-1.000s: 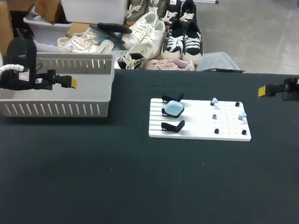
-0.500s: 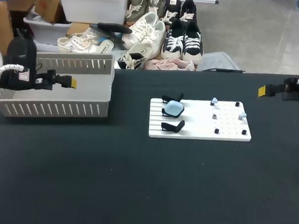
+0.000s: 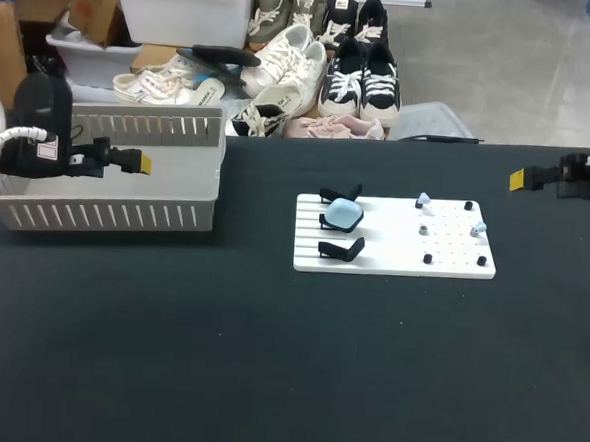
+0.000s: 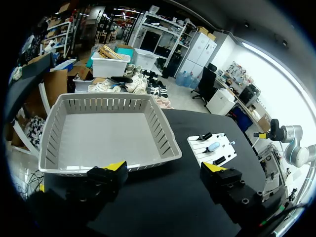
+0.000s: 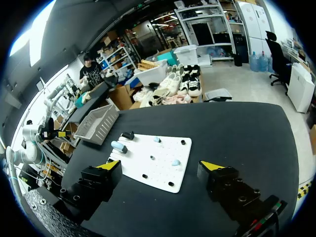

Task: Pick up each earbud case from the left stands, insert the matching earbuds, close the lid, and place the case in the box.

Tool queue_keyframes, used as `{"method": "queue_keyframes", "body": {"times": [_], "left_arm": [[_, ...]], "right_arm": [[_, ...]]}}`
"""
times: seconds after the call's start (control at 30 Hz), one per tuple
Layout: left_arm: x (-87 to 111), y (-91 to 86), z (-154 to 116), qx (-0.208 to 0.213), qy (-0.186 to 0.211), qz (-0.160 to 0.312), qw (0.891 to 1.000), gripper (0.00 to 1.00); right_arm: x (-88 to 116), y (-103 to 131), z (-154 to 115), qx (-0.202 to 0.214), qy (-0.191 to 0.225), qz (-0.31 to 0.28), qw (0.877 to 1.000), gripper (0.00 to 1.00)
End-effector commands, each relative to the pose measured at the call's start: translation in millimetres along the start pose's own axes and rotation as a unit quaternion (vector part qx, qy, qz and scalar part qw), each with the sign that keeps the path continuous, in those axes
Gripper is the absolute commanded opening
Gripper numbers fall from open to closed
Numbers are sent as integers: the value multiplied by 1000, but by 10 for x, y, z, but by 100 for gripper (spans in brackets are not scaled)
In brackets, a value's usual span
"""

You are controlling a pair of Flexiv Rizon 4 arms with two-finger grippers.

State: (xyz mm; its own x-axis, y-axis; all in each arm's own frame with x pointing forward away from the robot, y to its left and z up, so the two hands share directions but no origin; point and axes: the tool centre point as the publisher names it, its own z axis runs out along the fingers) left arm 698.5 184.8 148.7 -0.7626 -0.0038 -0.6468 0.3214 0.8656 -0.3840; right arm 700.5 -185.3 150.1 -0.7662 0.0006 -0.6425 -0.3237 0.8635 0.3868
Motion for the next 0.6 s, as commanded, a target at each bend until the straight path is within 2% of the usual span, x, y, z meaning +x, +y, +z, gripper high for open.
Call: {"method": "queue_keyframes", "body": {"times": [0.03, 0.23, 0.33, 0.37, 0.43, 0.6], "left_arm": [[-13, 0, -2, -1, 3, 0, 1000, 100], [-13, 0, -2, -1, 3, 0, 1000, 100], [-28, -32, 86, 9, 2, 29, 1000, 100], [-41, -41, 115, 17, -4, 49, 999, 100], [-53, -97, 183, 4, 4, 99, 995, 100], [-89, -234, 320, 29, 24, 211, 977, 100]], "right_arm": [[0, -8, -1, -1, 0, 0, 1000, 100], [0, -8, -1, -1, 0, 0, 1000, 100], [0, -8, -1, -1, 0, 0, 1000, 100], [0, -8, -1, -1, 0, 0, 1000, 100], [0, -8, -1, -1, 0, 0, 1000, 100], [0, -8, -1, -1, 0, 0, 1000, 100]]}}
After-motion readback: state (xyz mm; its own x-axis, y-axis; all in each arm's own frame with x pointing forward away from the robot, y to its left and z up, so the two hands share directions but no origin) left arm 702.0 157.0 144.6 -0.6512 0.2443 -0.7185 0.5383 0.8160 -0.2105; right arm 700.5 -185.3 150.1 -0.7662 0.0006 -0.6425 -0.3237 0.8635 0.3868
